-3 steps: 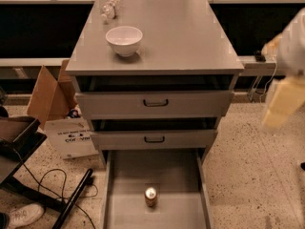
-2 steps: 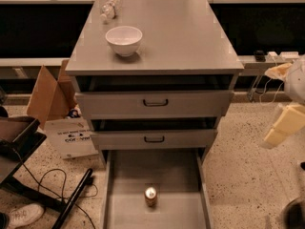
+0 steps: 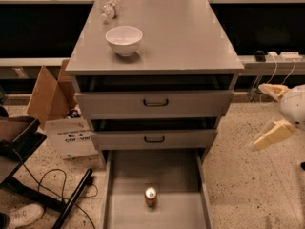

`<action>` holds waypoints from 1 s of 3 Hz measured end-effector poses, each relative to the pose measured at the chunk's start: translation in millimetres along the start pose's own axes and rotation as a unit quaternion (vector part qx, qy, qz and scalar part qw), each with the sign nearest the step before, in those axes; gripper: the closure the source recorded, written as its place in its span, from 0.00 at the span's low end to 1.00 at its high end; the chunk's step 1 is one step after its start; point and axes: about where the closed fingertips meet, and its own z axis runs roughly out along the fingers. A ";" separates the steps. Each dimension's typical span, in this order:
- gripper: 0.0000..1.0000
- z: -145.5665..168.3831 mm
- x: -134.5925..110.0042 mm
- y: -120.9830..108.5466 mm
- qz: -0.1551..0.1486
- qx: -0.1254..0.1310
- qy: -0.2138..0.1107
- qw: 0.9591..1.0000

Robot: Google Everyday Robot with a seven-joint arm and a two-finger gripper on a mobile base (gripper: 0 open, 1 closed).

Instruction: Pick orange can from bottom drawer and place on counter

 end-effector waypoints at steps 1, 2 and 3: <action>0.00 32.1 30.4 -1.9 0.024 -0.016 -0.062 0.998; 0.00 30.0 26.3 -1.4 0.021 -0.015 -0.057 0.998; 0.00 36.6 28.9 2.6 0.024 -0.018 -0.063 0.998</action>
Offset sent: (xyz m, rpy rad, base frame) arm 0.0077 -0.0064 -0.0292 0.1036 -0.0063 0.0082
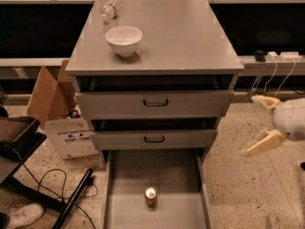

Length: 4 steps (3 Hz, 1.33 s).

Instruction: Pick orange can from bottom drawer and place on counter

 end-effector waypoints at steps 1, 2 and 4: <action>0.00 60.2 35.3 34.6 0.023 -0.021 -0.054 0.998; 0.00 163.0 94.6 80.4 0.044 -0.030 -0.123 0.991; 0.00 276.8 165.1 116.5 0.075 -0.042 -0.181 0.980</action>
Offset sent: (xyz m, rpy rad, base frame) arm -0.0287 0.0992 -0.3181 0.4248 0.0323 0.0171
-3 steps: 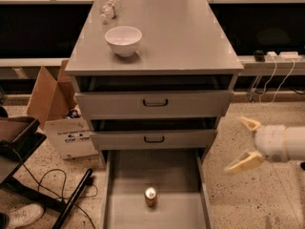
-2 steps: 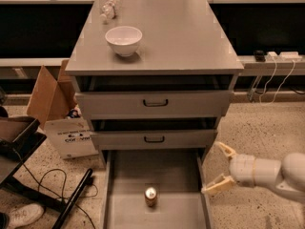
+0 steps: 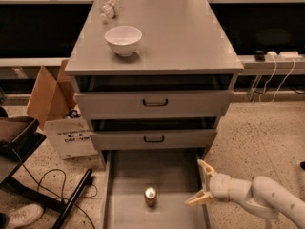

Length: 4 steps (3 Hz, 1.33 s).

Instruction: Pick orange can from bottom drawer and place on counter

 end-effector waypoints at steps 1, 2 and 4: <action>0.00 8.3 10.9 7.8 0.013 -0.006 -0.007 1.000; 0.00 17.5 13.0 9.5 0.009 -0.005 0.006 1.000; 0.00 110.1 63.9 5.2 -0.020 -0.009 -0.029 0.999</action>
Offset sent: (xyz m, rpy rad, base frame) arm -0.0007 0.0233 -0.0278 -0.0507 0.0282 -0.0051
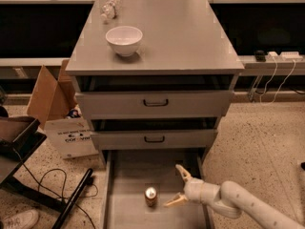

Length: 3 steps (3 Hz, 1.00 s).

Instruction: Pick orange can from bottom drawer and place on counter

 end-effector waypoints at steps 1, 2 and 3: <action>0.00 65.3 64.7 18.2 0.009 -0.015 -0.037 0.999; 0.00 98.7 97.9 30.6 0.018 -0.026 -0.056 0.998; 0.27 139.9 122.8 40.6 0.023 -0.047 -0.069 0.996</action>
Offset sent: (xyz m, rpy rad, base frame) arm 0.0001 0.0913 -0.1758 0.1692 0.0123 0.0555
